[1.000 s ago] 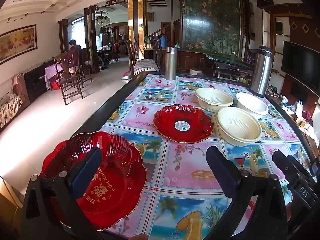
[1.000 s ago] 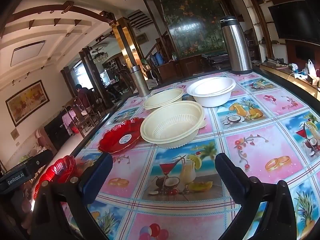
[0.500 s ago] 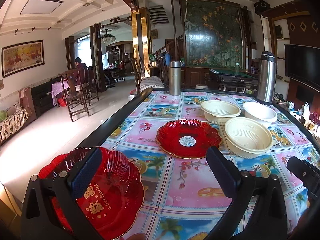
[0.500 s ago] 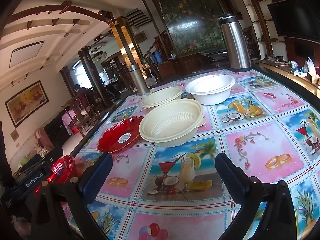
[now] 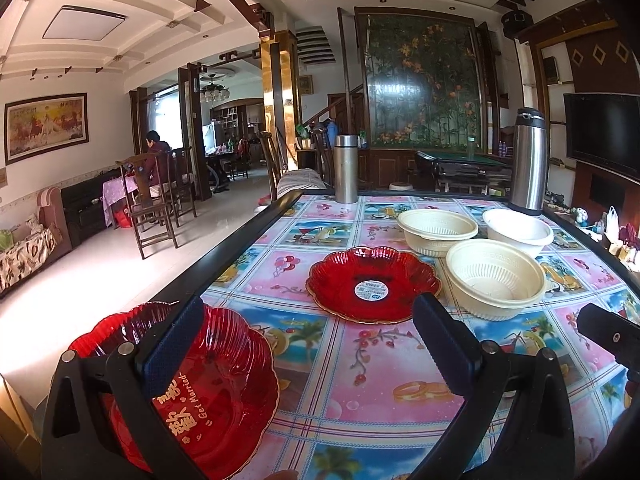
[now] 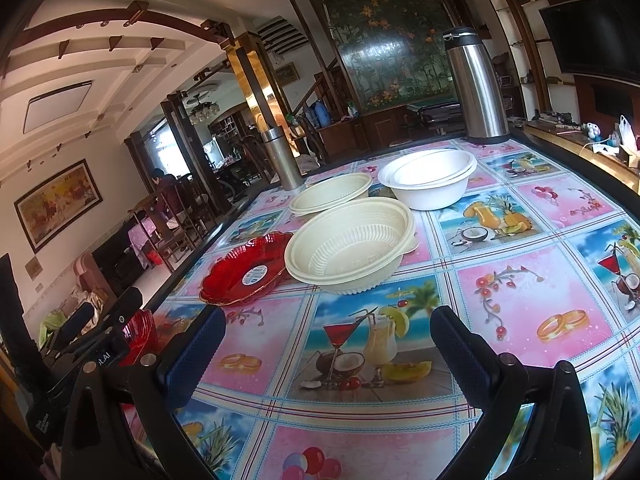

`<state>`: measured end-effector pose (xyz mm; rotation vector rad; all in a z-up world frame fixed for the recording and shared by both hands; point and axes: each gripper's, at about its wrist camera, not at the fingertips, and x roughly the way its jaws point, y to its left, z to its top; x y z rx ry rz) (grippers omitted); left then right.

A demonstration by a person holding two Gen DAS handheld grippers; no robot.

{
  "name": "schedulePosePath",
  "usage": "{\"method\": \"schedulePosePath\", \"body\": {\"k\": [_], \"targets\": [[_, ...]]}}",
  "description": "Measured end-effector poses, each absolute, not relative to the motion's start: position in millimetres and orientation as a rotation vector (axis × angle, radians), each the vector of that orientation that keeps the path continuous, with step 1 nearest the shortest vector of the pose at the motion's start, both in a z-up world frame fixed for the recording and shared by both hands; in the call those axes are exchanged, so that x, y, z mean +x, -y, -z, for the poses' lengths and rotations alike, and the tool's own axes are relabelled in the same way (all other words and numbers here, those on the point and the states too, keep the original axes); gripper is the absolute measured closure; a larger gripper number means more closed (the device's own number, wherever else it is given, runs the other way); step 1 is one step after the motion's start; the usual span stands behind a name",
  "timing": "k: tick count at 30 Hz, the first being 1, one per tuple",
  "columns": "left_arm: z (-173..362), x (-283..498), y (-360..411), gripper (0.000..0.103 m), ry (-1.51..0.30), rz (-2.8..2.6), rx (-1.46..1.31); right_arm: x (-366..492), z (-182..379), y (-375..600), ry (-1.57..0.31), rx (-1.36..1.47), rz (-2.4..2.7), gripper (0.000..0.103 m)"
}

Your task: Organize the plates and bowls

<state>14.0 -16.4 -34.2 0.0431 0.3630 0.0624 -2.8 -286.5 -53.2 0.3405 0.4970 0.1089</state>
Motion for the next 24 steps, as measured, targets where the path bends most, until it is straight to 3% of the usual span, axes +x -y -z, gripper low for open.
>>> {"method": "schedulePosePath", "body": {"k": [7, 14, 24], "targets": [[33.7, 10.1, 17.4, 0.0, -0.359, -0.095, 0.046, -2.4, 53.6, 287.5, -0.494, 0.346, -0.104, 0.0], [41.4, 19.8, 17.2, 0.0, -0.465, -0.029, 0.021, -2.7, 53.7, 288.1, -0.498, 0.352, -0.098, 0.0], [40.2, 12.2, 19.9, 0.0, -0.435, -0.005, 0.02, -4.4, 52.6, 287.7, -0.493, 0.354, -0.093, 0.0]]}}
